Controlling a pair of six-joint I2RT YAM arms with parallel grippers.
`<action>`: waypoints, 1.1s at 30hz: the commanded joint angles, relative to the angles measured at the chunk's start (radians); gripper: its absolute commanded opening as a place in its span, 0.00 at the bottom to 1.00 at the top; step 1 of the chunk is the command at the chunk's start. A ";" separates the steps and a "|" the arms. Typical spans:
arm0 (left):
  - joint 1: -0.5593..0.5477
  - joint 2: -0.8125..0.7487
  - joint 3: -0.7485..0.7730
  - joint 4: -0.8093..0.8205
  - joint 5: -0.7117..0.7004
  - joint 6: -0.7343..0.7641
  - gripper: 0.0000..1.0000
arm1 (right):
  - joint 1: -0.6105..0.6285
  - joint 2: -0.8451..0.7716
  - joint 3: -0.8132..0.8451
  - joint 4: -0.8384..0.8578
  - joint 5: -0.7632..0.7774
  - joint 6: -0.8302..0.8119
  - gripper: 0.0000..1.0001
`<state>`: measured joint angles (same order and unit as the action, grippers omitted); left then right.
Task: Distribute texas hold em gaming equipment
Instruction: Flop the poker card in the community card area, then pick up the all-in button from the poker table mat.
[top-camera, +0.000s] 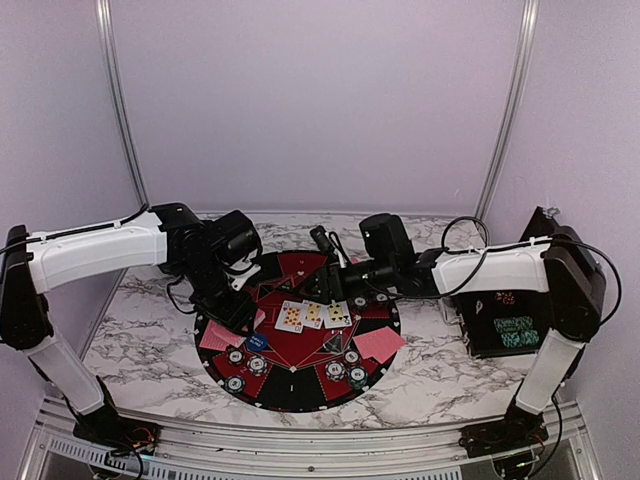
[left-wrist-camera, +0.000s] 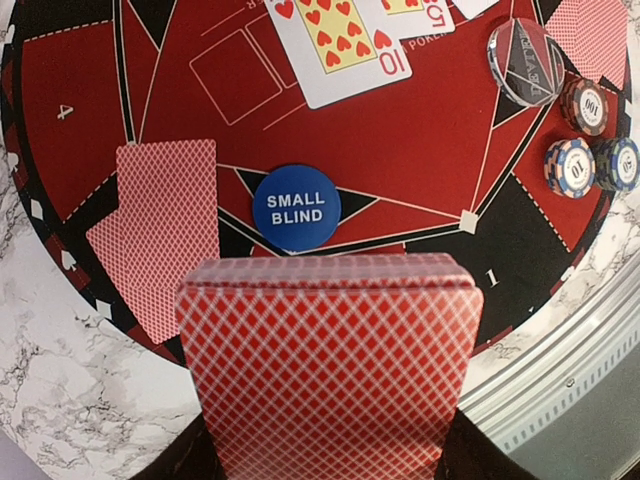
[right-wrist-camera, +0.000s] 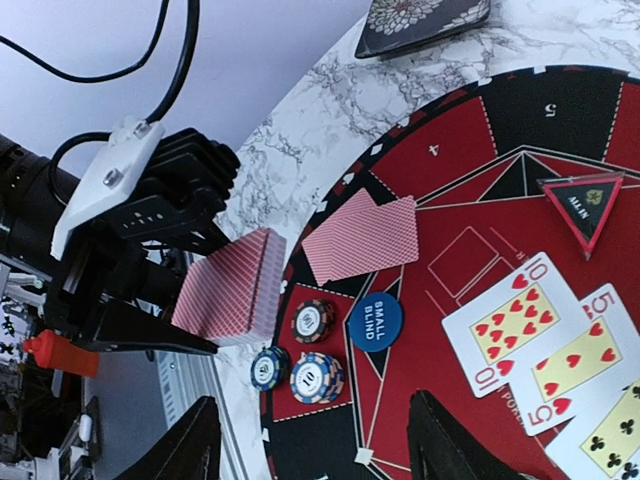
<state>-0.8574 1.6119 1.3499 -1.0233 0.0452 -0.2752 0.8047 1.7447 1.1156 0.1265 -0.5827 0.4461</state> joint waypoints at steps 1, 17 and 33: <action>-0.011 0.031 0.050 -0.010 0.017 0.017 0.52 | -0.007 -0.007 -0.029 0.094 -0.114 0.178 0.64; -0.044 0.098 0.131 -0.032 0.012 0.023 0.52 | -0.009 0.125 -0.051 0.339 -0.212 0.457 0.67; -0.043 0.058 0.086 -0.035 -0.006 0.017 0.52 | -0.060 0.217 0.114 0.083 0.003 0.265 0.65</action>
<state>-0.8967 1.7031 1.4456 -1.0313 0.0513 -0.2634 0.7597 1.9312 1.1217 0.3378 -0.6937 0.8253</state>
